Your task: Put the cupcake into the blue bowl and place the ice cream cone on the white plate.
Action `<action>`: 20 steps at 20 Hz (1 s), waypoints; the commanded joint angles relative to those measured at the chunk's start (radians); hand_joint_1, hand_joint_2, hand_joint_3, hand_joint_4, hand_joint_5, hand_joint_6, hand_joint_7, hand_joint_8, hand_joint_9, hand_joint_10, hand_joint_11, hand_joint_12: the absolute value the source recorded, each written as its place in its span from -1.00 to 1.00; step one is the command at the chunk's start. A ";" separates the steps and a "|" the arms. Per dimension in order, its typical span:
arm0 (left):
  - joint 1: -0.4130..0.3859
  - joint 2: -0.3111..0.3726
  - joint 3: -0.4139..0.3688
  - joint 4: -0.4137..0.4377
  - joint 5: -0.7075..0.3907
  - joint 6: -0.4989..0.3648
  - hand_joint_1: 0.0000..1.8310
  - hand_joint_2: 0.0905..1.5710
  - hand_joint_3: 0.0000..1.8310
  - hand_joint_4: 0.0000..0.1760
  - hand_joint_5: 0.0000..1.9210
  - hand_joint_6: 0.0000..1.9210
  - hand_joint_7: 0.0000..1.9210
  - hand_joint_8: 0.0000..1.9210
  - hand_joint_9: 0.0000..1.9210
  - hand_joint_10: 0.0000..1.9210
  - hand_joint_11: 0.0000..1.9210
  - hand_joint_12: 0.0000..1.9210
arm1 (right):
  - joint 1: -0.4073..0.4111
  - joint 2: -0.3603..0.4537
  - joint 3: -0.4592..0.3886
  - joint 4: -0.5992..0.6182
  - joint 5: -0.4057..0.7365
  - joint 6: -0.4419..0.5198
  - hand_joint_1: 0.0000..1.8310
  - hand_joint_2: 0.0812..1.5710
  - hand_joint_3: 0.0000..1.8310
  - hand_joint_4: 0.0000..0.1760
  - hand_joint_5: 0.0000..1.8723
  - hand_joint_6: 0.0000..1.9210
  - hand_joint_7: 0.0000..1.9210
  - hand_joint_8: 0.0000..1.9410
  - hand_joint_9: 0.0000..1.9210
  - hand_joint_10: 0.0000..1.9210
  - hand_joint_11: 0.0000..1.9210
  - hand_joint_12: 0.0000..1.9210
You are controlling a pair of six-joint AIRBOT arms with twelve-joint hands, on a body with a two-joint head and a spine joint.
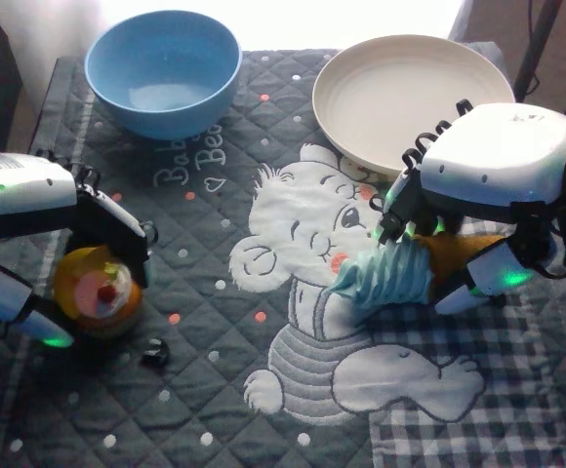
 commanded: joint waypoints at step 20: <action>-0.191 0.025 0.113 -0.194 -0.233 -0.059 0.52 0.30 -1.00 -1.00 0.03 0.05 0.14 -0.33 0.17 -0.08 0.03 0.07 | 0.106 0.052 -0.014 0.174 0.249 -0.167 0.42 0.26 -1.00 -1.00 0.15 -0.30 0.39 -0.44 0.66 -0.91 0.22 0.29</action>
